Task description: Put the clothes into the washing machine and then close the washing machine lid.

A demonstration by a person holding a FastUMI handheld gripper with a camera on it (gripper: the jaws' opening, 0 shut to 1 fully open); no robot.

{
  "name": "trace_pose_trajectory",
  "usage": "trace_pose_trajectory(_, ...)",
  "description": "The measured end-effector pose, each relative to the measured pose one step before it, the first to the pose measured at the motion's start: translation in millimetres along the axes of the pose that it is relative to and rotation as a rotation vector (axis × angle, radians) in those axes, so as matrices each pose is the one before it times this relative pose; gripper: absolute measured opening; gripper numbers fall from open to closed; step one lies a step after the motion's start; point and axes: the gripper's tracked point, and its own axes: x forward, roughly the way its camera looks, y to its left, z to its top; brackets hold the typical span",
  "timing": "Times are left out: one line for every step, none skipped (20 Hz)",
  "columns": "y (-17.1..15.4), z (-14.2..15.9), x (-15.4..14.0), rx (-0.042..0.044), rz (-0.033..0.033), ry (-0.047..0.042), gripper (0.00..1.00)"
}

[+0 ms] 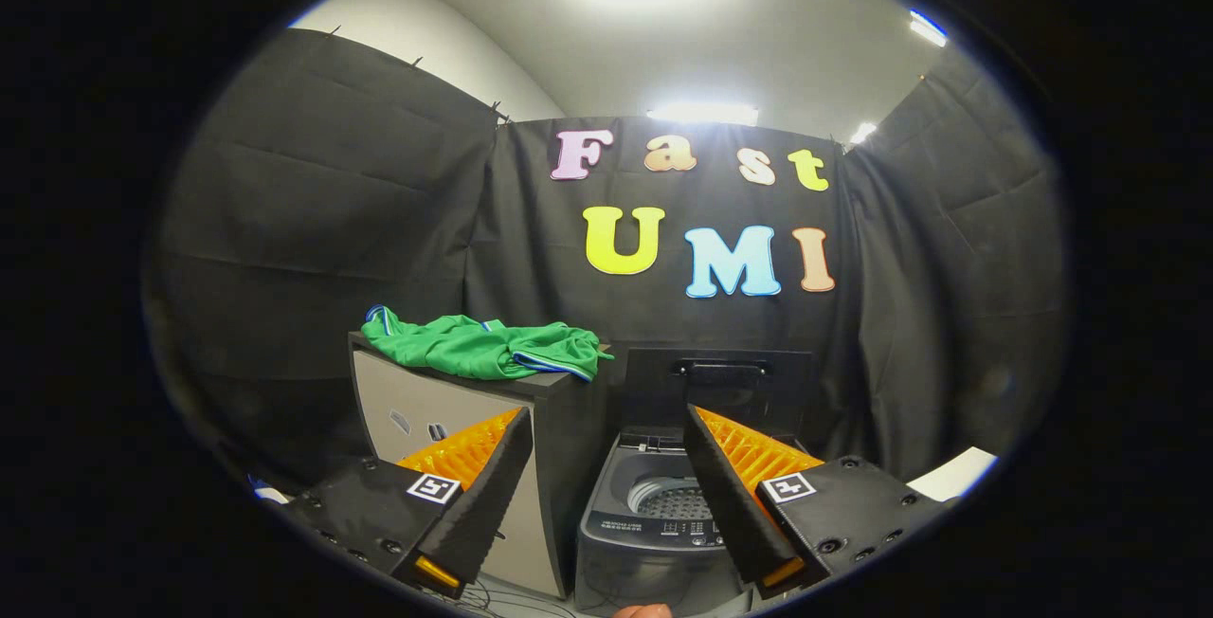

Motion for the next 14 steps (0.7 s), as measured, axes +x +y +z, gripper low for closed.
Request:
trace_pose_trajectory(3.43,3.85,2.88,-0.00085,0.00639,0.00128,1.0)
trace_pose_trajectory(4.55,4.8,2.31,0.00015,0.00915,0.00303,1.0)
trace_pose_trajectory(6.5,5.95,4.7,0.00488,0.01675,0.00787,0.99)
trace_pose_trajectory(7.06,6.77,6.65,0.00928,0.01552,0.00374,1.0)
trace_pose_trajectory(5.25,10.07,4.83,0.00574,0.00633,-0.00149,1.0)
trace_pose_trajectory(2.29,11.91,5.59,0.00109,0.0015,-0.00893,1.0)
trace_pose_trajectory(4.97,11.63,5.87,0.00365,0.00668,0.00099,1.0)
trace_pose_trajectory(12.59,6.55,10.6,0.01052,0.02746,0.01141,1.0)
trace_pose_trajectory(11.28,5.18,8.85,0.01378,0.0233,0.021,1.0)
trace_pose_trajectory(7.37,5.24,5.58,0.007,0.01498,0.01079,1.0)
trace_pose_trajectory(3.9,9.27,8.21,-0.00077,-0.00089,0.01156,1.0)
trace_pose_trajectory(1.98,7.41,7.8,-0.00325,-0.00515,0.01548,1.0)
trace_pose_trajectory(4.95,6.28,8.64,0.00754,-0.00028,0.01661,1.0)
trace_pose_trajectory(7.33,6.58,11.21,0.02031,0.002,0.01313,1.0)
